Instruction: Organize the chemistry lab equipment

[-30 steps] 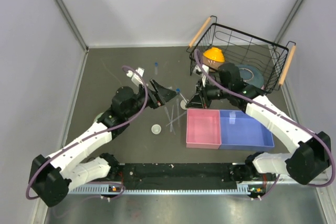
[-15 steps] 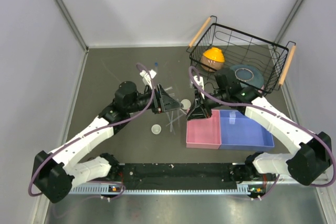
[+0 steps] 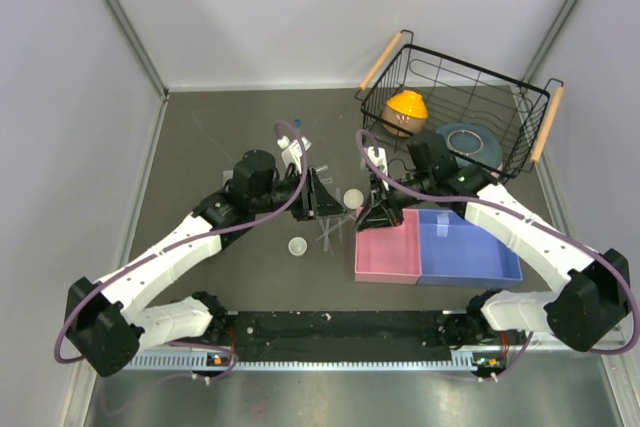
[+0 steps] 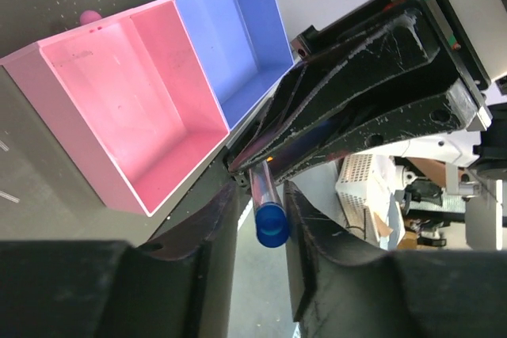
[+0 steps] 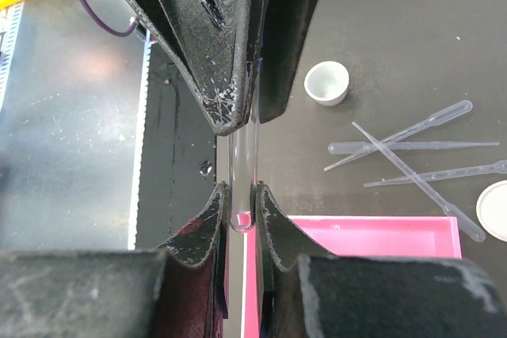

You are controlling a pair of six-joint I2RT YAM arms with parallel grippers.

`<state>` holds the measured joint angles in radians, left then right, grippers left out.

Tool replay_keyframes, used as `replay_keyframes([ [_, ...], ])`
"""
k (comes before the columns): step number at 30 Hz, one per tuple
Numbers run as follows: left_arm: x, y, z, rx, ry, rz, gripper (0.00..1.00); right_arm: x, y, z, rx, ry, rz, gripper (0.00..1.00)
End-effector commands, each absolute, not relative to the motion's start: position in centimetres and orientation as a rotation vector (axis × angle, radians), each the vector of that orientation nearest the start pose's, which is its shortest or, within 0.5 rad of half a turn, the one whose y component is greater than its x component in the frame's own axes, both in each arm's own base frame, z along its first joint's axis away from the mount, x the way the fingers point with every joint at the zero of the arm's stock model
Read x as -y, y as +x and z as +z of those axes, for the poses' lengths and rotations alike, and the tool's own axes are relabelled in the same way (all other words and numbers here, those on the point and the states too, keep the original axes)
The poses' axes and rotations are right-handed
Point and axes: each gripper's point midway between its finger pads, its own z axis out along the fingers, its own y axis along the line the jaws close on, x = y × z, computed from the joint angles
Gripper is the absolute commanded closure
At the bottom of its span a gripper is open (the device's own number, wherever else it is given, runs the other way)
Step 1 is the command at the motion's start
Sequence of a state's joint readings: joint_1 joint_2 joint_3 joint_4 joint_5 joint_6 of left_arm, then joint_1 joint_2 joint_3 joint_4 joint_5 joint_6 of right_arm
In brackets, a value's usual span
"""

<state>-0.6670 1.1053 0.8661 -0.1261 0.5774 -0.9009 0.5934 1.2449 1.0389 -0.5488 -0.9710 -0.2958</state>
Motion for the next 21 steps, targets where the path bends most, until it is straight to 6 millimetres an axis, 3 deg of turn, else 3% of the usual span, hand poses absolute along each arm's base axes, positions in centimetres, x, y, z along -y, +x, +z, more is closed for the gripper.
replay_keyframes([
  [1, 30.38, 18.74, 26.63, -2.173, 0.242, -1.503, 0.69, -28.47, 16.31, 22.07, -1.685, -1.425, 1.296, 0.94],
  [11, 30.55, 18.7, 27.12, -2.159, 0.265, -1.51, 0.7, -28.51, 16.19, 21.79, -1.689, -1.436, 1.291, 0.93],
  [15, 30.5, 18.52, 26.86, -2.168, 0.271, -1.509, 0.86, -28.53, 16.14, 21.65, -1.691, -1.44, 1.289, 0.92],
  [18, 30.34, 18.62, 26.59, -2.173, 0.26, -1.493, 0.91, -28.49, 16.14, 21.69, -1.691, -1.44, 1.285, 0.82],
  [21, 29.79, 18.79, 26.31, -2.178, 0.244, -1.448, 0.92, -28.42, 16.19, 21.86, -1.685, -1.44, 1.272, 0.63],
])
